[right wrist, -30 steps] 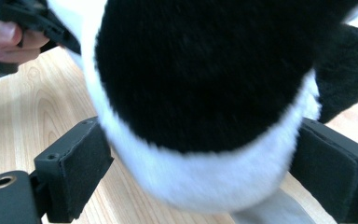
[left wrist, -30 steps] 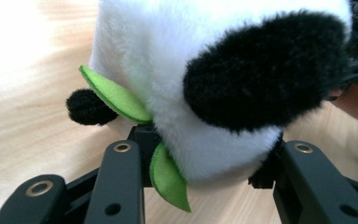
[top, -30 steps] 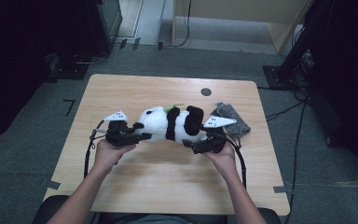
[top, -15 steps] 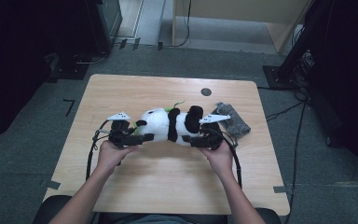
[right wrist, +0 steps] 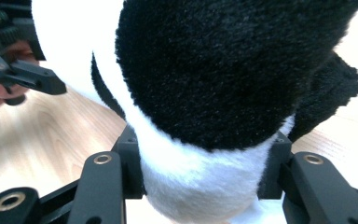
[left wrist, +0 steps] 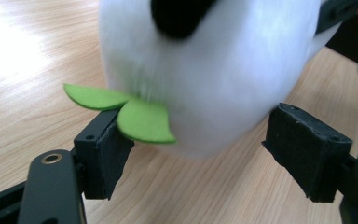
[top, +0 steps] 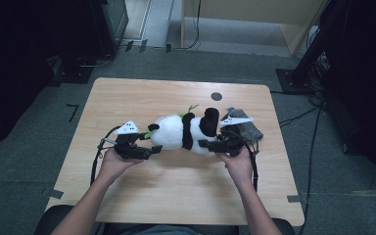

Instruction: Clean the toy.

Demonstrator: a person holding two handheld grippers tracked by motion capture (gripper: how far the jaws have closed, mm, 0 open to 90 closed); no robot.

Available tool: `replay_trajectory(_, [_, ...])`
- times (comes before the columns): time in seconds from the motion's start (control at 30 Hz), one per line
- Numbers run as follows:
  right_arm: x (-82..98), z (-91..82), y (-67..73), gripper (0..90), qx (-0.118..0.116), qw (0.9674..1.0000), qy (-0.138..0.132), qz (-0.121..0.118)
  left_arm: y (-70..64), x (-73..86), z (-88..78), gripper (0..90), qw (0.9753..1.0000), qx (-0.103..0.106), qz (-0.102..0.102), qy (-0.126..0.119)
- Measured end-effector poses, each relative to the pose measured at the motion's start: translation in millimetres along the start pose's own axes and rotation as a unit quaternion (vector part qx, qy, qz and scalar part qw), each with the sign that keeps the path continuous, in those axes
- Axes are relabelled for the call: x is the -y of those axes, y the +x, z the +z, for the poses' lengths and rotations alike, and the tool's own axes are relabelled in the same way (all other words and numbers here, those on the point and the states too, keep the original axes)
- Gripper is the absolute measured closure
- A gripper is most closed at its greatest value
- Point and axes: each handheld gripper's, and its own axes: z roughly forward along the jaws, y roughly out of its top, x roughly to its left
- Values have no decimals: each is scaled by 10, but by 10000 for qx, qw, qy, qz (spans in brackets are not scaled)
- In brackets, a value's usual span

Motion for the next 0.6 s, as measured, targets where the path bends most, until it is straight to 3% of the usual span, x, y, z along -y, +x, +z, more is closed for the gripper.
replay_trajectory(0.2, [-21, -119, 21, 506, -378, 9992, -139, 56, -34, 24, 35, 193, 9995, 157, 121, -230])
replay_trajectory(0.27, [-25, -87, 78, 516, -475, 9989, -44, 11, -79, 33, 75, 183, 9995, -103, 274, -117])
replay_trajectory(0.33, [-19, -34, 146, 517, -493, 9988, 39, -73, -110, 43, 112, 188, 9991, -352, 255, -9])
replay_trajectory(0.43, [-7, 38, 196, 505, -406, 9991, 89, -110, -97, 59, 95, 299, 9990, -436, 100, -89])
replay_trajectory(0.53, [-9, 57, 171, 463, -419, 9991, 32, -36, -119, 34, 43, 439, 9984, -508, 144, -220])
replay_trajectory(0.6, [-13, 52, 169, 393, -368, 9992, 17, -151, -129, 23, 13, 510, 9983, -493, 157, -251])
